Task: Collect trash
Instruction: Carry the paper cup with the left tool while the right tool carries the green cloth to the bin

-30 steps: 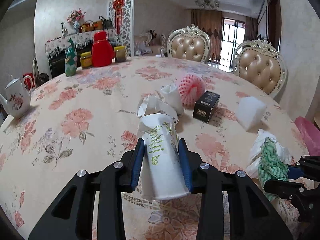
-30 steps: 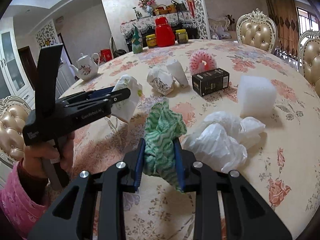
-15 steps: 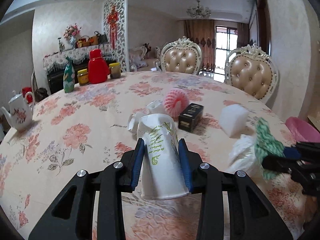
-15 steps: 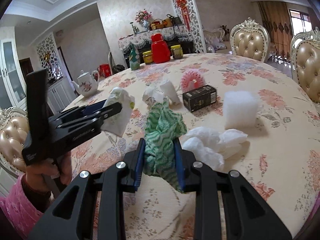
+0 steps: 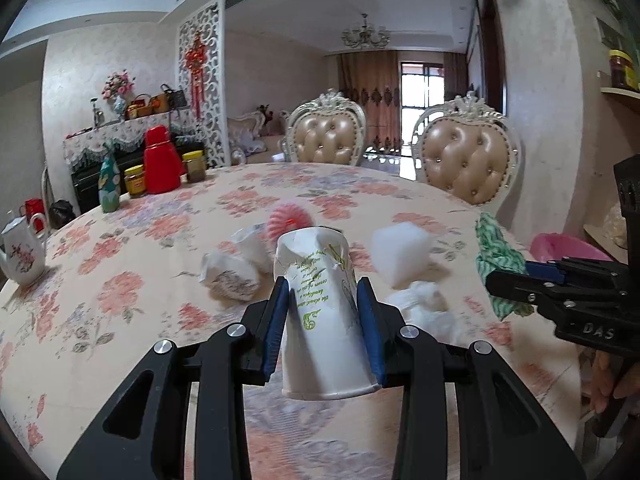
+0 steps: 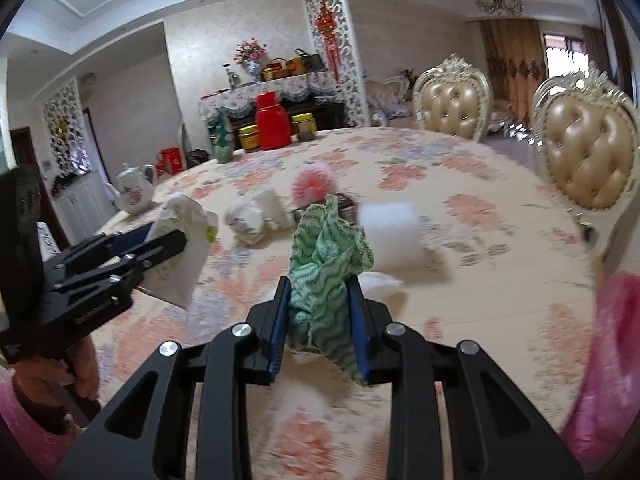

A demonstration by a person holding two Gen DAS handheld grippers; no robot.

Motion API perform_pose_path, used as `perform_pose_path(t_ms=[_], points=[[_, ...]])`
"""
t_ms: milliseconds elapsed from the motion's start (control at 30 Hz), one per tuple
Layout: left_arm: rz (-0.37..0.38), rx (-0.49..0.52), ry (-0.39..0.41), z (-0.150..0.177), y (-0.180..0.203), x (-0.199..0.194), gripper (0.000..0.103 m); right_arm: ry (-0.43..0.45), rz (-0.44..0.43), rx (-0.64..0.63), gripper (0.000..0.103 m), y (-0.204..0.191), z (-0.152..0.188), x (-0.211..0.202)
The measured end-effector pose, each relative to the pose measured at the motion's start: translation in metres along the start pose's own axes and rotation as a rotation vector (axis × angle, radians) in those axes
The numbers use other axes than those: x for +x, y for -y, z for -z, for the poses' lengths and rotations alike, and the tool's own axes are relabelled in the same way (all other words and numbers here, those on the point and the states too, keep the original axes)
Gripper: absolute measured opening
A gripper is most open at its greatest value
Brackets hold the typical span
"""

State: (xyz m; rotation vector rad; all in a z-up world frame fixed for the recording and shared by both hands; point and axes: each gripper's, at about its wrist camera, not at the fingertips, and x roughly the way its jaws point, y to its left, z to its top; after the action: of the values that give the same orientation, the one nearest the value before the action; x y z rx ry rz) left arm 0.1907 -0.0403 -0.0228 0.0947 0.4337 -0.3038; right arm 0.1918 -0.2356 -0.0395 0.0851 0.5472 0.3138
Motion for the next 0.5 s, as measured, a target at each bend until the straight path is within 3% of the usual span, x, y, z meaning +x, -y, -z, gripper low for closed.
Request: perform_pose_path(t_ms=[500], points=[[0.204, 0.118, 0.007, -0.019, 0.109, 0.024, 0.035, 0.03, 0.264, 0.049, 0.028, 0.086, 0.023, -0.059]])
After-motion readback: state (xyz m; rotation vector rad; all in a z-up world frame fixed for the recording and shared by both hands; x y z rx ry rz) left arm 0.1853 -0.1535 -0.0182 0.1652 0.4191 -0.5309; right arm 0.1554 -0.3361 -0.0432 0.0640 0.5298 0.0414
